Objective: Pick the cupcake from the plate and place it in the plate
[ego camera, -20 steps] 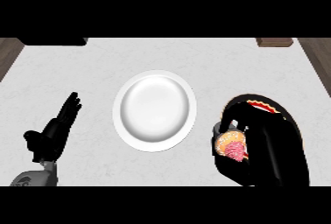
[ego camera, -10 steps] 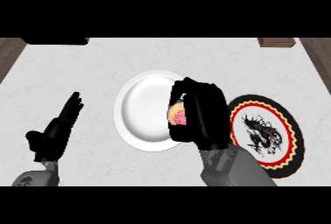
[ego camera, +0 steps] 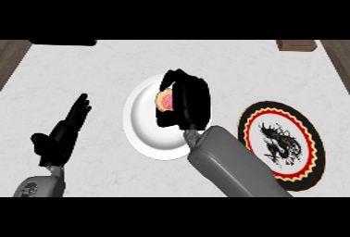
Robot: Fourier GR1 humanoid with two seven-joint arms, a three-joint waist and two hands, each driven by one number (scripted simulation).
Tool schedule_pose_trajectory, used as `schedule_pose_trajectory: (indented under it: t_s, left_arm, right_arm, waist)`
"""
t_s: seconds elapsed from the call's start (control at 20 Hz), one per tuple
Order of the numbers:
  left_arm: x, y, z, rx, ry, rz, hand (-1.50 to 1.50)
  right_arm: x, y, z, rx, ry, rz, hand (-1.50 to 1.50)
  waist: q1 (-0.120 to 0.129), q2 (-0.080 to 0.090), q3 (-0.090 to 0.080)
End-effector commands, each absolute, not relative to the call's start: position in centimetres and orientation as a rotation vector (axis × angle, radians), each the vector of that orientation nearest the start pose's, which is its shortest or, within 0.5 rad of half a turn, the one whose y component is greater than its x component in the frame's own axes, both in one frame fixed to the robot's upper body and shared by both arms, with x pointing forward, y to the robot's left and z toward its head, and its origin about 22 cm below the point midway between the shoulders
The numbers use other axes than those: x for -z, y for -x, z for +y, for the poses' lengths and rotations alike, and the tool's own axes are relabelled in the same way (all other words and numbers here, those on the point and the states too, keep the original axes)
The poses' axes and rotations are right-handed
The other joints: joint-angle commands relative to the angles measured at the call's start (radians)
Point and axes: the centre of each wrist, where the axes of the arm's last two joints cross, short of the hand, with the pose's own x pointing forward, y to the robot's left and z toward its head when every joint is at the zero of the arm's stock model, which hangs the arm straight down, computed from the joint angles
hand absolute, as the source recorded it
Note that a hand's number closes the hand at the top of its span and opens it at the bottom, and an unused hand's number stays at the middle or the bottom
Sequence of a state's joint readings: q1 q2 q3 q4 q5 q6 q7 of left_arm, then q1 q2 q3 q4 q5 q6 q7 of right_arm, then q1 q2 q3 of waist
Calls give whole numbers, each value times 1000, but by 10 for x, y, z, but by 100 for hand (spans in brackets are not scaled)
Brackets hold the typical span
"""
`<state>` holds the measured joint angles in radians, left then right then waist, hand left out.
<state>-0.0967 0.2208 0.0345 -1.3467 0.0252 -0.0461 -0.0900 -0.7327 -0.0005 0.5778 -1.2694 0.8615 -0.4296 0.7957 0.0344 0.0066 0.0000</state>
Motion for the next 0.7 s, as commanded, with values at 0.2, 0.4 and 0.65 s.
schedule_pose_trajectory:
  t_s: [0.2, 0.4, 0.65]
  left_arm:
    - [24, -257, 293, 172, -127, -1526, 0]
    - [23, -260, 285, 174, -117, -1527, 0]
    - [16, -256, 295, 149, -139, -1513, 0]
  right_arm:
    - [-89, -341, 1, -494, 801, -1507, -150]
    - [-83, -344, -3, -370, 737, -1542, -150]
    - [-73, -336, -30, -102, 671, -1670, -150]
  waist:
    - [8, 1, 0]
    - [6, 1, 0]
    - [-23, -5, 2]
